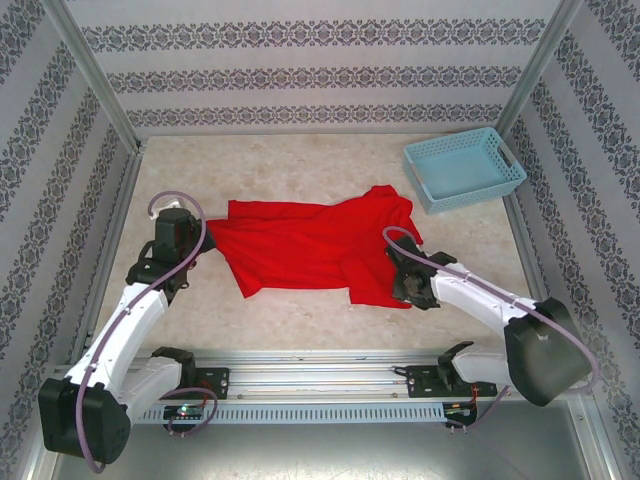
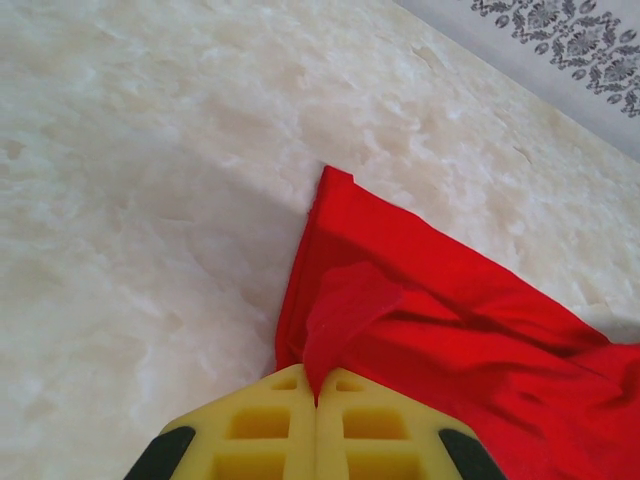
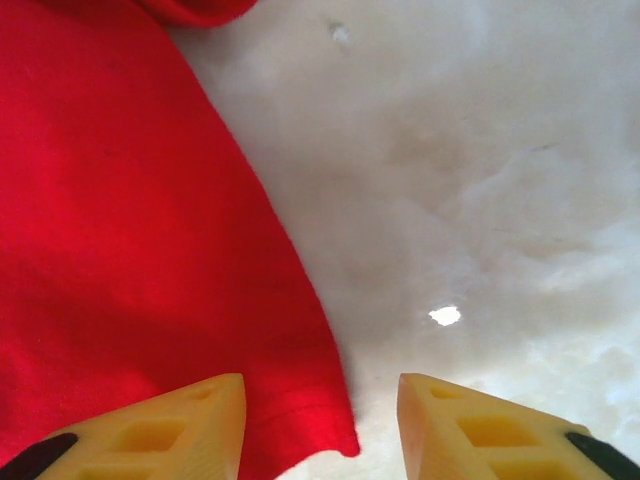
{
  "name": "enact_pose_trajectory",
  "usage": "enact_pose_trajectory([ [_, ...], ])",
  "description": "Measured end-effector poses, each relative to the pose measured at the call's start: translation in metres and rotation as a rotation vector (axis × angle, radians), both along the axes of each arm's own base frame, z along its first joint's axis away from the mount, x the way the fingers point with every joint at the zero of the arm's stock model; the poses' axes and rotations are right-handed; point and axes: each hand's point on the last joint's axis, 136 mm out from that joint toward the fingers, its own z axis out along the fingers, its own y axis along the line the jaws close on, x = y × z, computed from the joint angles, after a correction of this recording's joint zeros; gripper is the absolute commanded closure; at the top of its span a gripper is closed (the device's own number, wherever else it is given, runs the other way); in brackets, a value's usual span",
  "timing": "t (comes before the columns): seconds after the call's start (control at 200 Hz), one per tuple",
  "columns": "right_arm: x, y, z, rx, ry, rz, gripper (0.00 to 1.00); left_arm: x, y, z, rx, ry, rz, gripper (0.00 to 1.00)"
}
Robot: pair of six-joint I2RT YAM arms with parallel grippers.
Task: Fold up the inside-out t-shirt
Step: Flatten out the T-shirt at the center of the table.
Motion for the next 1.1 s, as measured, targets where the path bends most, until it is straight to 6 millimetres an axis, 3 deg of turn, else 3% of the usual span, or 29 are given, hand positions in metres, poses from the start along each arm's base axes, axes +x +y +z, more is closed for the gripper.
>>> enact_pose_trajectory([
  [0.285, -0.001, 0.02, -0.017, 0.029, 0.043, -0.004, 0.58, 0.004, 0.006, 0.012, -0.001, -0.025, 0.025, 1.0],
  [0.54, 0.007, 0.025, -0.016, 0.044, 0.016, -0.01, 1.0, 0.003, 0.015, 0.021, -0.009, -0.049, 0.054, 1.0],
  [0.679, 0.007, 0.017, 0.004, 0.024, -0.019, 0.004, 1.0, 0.004, 0.02, 0.032, -0.03, -0.07, 0.067, 1.0],
  [0.784, 0.022, 0.002, 0.056, 0.067, -0.159, -0.022, 1.0, 0.004, 0.017, 0.045, -0.071, -0.112, 0.04, 1.0],
  [0.849, 0.035, -0.012, 0.108, 0.113, -0.313, -0.058, 1.0, 0.005, 0.008, 0.057, -0.105, -0.159, -0.006, 1.0],
  [0.929, 0.045, -0.029, 0.186, 0.16, -0.523, -0.086, 1.0, 0.007, -0.006, 0.08, -0.155, -0.251, -0.081, 1.0],
  [1.029, 0.041, -0.039, 0.273, 0.196, -0.738, -0.073, 1.0, 0.01, -0.026, 0.106, -0.225, -0.364, -0.184, 1.0],
  [1.099, 0.035, -0.041, 0.314, 0.212, -0.84, -0.054, 1.0, 0.018, -0.038, 0.106, -0.269, -0.375, -0.244, 1.0],
])
